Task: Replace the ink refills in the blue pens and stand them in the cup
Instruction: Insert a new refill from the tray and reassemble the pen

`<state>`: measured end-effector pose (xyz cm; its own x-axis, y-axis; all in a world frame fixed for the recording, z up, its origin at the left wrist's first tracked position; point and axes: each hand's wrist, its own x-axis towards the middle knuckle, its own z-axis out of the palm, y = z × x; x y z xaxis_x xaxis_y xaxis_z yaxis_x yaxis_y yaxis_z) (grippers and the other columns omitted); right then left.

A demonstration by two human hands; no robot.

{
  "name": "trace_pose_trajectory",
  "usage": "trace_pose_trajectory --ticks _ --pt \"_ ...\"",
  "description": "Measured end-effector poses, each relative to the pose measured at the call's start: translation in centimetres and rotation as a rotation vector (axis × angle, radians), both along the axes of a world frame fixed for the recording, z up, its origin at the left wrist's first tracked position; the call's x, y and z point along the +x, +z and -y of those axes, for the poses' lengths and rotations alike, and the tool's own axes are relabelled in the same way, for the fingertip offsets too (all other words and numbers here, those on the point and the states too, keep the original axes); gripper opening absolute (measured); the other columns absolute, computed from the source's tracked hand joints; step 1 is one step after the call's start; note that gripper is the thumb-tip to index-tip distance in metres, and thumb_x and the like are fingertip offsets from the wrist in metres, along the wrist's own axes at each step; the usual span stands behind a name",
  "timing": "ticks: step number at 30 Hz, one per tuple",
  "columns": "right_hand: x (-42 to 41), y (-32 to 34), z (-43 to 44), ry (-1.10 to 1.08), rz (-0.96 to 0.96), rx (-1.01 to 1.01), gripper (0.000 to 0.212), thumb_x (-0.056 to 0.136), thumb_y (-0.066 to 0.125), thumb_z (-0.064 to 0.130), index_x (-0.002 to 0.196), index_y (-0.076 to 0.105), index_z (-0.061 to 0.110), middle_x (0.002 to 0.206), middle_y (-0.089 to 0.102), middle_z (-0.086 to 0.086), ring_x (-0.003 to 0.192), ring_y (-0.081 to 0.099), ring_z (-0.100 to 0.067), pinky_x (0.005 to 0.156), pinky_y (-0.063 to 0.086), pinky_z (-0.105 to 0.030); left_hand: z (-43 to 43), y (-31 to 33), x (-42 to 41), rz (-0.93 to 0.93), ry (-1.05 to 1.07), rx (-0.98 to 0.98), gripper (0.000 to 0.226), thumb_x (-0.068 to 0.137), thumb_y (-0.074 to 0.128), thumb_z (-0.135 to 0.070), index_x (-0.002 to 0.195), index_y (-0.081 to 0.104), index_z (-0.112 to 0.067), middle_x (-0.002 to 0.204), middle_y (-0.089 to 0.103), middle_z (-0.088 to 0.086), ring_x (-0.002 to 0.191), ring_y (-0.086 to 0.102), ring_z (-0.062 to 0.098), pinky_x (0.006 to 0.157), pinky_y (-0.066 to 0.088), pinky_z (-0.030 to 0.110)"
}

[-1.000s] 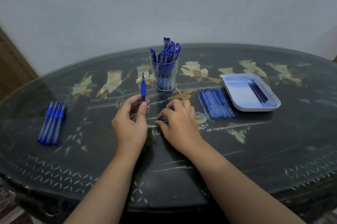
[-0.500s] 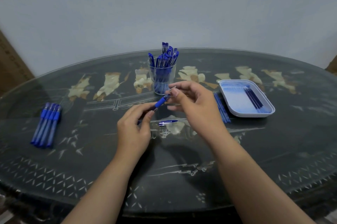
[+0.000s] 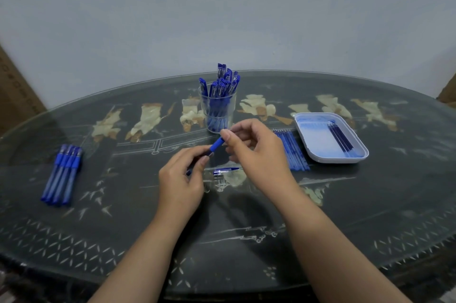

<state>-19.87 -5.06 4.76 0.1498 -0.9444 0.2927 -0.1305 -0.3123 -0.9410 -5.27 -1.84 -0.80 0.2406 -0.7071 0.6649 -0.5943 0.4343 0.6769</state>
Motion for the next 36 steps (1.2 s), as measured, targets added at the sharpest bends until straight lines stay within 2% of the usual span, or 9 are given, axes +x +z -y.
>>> trace_pose_trajectory --ticks 3,6,9,14,18,21,27,31,36 --pt "-0.24 0.21 -0.08 0.115 0.176 0.056 0.018 0.093 0.064 0.02 0.11 0.064 0.025 0.094 0.071 -0.006 0.087 0.07 -0.018 0.076 0.06 -0.04 0.0 0.03 -0.02 -0.009 0.005 -0.001 0.024 0.086 0.06 -0.007 0.102 0.067 -0.024 0.096 0.066 -0.018 0.089 0.064 0.0 0.081 0.046 0.01" --pt "-0.25 0.26 -0.16 0.122 0.175 0.027 0.02 0.094 0.06 0.006 0.097 0.069 0.023 0.091 0.073 -0.006 0.084 0.072 -0.016 0.071 0.06 -0.032 0.05 -0.02 0.05 -0.01 0.005 0.007 0.025 0.086 0.059 -0.007 0.101 0.067 -0.025 0.095 0.067 -0.018 0.089 0.064 0.0 0.081 0.046 0.009" --pt "0.18 0.15 -0.24 0.075 0.218 0.083 0.01 0.087 0.071 0.014 0.086 0.061 0.015 0.079 0.073 -0.008 0.076 0.073 -0.021 0.067 0.06 -0.036 -0.06 0.05 0.04 -0.011 -0.003 0.014 0.025 0.086 0.06 -0.007 0.102 0.067 -0.025 0.095 0.067 -0.018 0.09 0.064 -0.001 0.08 0.045 0.009" --pt "0.27 0.2 -0.35 0.184 0.247 0.104 0.025 0.092 0.064 0.014 0.113 0.057 0.026 0.085 0.072 -0.008 0.079 0.072 -0.021 0.071 0.061 -0.037 -0.09 0.14 0.03 -0.005 0.006 -0.005 0.026 0.085 0.06 -0.005 0.102 0.067 -0.023 0.096 0.064 -0.021 0.09 0.06 -0.009 0.079 0.041 0.004" --pt "0.47 0.0 -0.34 0.133 0.226 0.105 0.012 0.089 0.068 0.01 0.092 0.057 0.015 0.084 0.071 -0.011 0.075 0.073 -0.023 0.068 0.061 -0.036 0.06 -0.07 0.06 0.0 -0.001 0.002 0.024 0.085 0.06 -0.004 0.101 0.07 -0.019 0.096 0.065 -0.019 0.092 0.061 -0.006 0.081 0.042 0.006" --pt "0.47 -0.01 -0.25 0.147 0.264 0.148 0.024 0.088 0.069 0.019 0.102 0.049 0.02 0.082 0.07 -0.009 0.074 0.073 -0.023 0.068 0.061 -0.04 0.08 -0.16 0.08 0.007 -0.012 0.002 0.024 0.086 0.06 -0.006 0.103 0.069 -0.021 0.097 0.066 -0.019 0.092 0.063 -0.001 0.082 0.045 0.01" --pt "0.56 -0.34 -0.17 0.113 0.171 0.092 0.017 0.098 0.051 0.002 0.094 0.062 0.014 0.086 0.07 -0.006 0.074 0.073 -0.018 0.066 0.061 -0.031 0.04 -0.04 0.05 -0.003 -0.003 0.008 0.027 0.086 0.06 -0.008 0.102 0.067 -0.028 0.096 0.065 -0.021 0.091 0.062 -0.002 0.082 0.045 0.01" --pt "0.32 -0.23 -0.25 0.165 0.198 0.089 0.022 0.096 0.055 0.002 0.107 0.063 0.02 0.089 0.071 -0.012 0.08 0.072 -0.02 0.072 0.061 -0.037 -0.03 -0.07 0.11 0.0 0.006 0.009 0.028 0.085 0.06 -0.007 0.102 0.066 -0.029 0.095 0.066 -0.021 0.089 0.063 0.0 0.081 0.045 0.011" --pt "0.39 -0.32 -0.18 0.007 0.131 0.016 0.012 0.087 0.072 0.015 0.079 0.064 0.019 0.08 0.073 -0.002 0.078 0.072 -0.018 0.07 0.061 -0.041 -0.06 -0.01 -0.04 -0.002 -0.005 0.014 0.026 0.086 0.064 -0.005 0.102 0.069 -0.025 0.096 0.067 -0.018 0.091 0.064 0.001 0.083 0.048 0.014"
